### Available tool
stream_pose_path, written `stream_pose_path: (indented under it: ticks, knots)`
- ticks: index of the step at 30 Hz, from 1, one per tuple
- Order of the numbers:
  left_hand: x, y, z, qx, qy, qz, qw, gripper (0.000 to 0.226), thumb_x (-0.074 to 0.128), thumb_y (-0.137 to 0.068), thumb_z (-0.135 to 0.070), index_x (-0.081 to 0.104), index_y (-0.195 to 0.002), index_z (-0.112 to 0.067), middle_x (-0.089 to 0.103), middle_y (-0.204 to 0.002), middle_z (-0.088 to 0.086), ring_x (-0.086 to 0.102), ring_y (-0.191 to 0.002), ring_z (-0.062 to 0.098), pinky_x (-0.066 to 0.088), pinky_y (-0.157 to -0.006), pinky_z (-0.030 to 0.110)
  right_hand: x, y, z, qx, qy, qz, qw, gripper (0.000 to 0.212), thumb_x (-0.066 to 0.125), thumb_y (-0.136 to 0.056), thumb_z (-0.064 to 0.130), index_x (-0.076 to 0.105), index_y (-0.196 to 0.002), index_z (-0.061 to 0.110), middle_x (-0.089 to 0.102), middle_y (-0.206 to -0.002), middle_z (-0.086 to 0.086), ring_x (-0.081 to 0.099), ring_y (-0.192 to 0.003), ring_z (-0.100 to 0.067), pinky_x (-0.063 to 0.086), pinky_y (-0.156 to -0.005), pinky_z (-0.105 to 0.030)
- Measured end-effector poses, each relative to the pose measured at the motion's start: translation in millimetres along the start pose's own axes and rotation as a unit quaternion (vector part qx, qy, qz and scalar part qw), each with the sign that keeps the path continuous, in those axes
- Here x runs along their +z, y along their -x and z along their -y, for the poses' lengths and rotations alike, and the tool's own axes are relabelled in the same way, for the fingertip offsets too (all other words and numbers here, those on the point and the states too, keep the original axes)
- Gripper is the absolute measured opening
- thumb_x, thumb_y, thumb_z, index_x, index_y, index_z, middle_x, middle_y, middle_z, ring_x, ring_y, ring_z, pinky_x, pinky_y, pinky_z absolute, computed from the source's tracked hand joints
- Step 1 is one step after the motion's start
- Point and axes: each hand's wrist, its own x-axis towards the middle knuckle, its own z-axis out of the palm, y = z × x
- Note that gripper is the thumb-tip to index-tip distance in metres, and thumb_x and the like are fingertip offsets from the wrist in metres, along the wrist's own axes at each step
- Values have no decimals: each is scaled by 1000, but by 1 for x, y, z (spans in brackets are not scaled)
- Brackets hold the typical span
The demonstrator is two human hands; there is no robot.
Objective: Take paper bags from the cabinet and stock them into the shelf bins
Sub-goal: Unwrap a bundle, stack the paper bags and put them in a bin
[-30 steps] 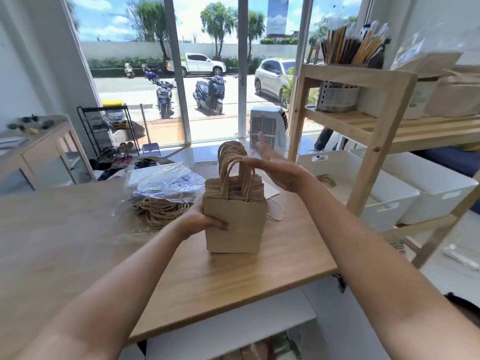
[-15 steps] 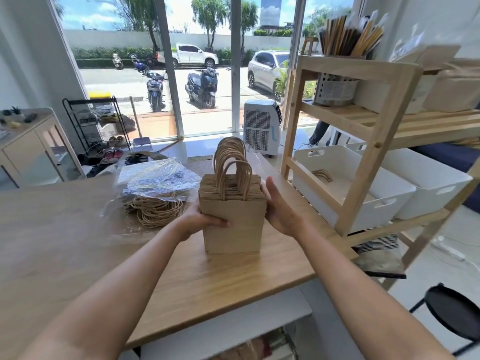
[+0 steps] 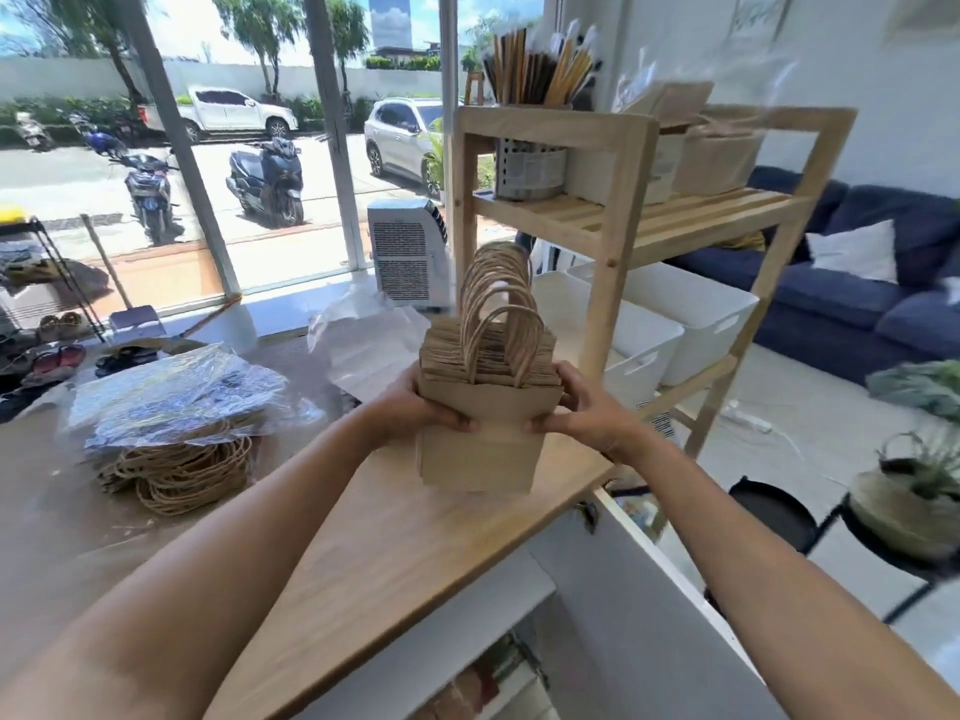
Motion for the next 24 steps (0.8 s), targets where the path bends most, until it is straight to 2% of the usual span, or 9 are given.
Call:
stream_pose_path:
  ticks: [3, 7, 10, 12, 15, 18, 21, 22, 24]
  knots:
    - [51, -29, -18, 46, -15, 75, 996, 74, 89, -51, 2, 62, -119, -10, 70, -107, -2, 64, -101, 14, 55, -86, 24, -43, 41, -7, 22, 12, -58, 998, 63, 69, -77, -10, 44, -126, 22, 54, -132, -10, 52, -121, -24, 44, -104, -37]
    - [120, -58, -39, 86, -28, 172, 981, 85, 92, -43, -19, 62, -122, -18, 70, -116, 0, 63, -110, 16, 53, -96, 35, -90, 96, -17, 59, -32, -144, 987, 65, 69, -76, -9, 49, -122, 32, 61, -119, 3, 56, -110, -15, 51, -84, -20]
    - [162, -78, -55, 74, -23, 250, 965, 76, 91, -50, -18, 63, -120, -16, 70, -116, 2, 63, -111, 20, 54, -94, 36, -114, 120, -20, 79, -53, -222, 970, 56, 67, -75, -9, 56, -113, 31, 65, -109, 4, 57, -108, -20, 50, -91, -30]
    - [183, -87, -66, 53, -3, 284, 957, 63, 87, -61, -8, 63, -119, -13, 69, -114, 4, 64, -108, 22, 55, -87, 33, -126, 128, -20, 88, -61, -251, 962, 51, 67, -79, -6, 57, -118, 24, 64, -116, 0, 58, -110, -21, 47, -97, -40]
    - [210, -104, -74, -13, 32, 323, 946, 68, 88, -60, -15, 58, -120, -18, 67, -113, 1, 62, -105, 19, 54, -86, 33, -141, 130, -23, 117, -95, -301, 942, 44, 62, -86, 1, 56, -126, 18, 64, -119, 0, 61, -107, -18, 47, -94, -38]
    - [233, -122, -77, -71, 66, 354, 930, 85, 90, -48, -35, 57, -125, -19, 67, -120, 4, 63, -110, 22, 50, -99, 43, -158, 121, -30, 137, -146, -381, 902, 17, 60, -88, 7, 67, -100, 16, 67, -101, -5, 62, -91, -23, 49, -88, -41]
    - [252, -139, -84, -108, 101, 335, 931, 66, 85, -62, -44, 58, -117, -20, 68, -114, 5, 63, -105, 22, 51, -97, 41, -179, 107, -39, 150, -188, -436, 867, 4, 62, -86, 13, 66, -86, 12, 66, -89, -12, 62, -74, -25, 52, -72, -37]
    - [258, -147, -86, -121, 113, 328, 930, 57, 82, -67, -46, 58, -111, -20, 69, -110, 6, 64, -103, 22, 51, -97, 41, -188, 103, -44, 161, -199, -442, 860, 6, 64, -85, 16, 66, -89, 11, 66, -89, -14, 62, -73, -27, 52, -71, -37]
    - [270, -163, -93, -146, 128, 327, 925, 69, 82, -60, -57, 60, -113, -19, 71, -110, 7, 67, -103, 24, 52, -97, 42, -209, 91, -52, 192, -219, -439, 850, 19, 67, -82, 22, 65, -96, 9, 67, -88, -15, 63, -73, -29, 54, -69, -37]
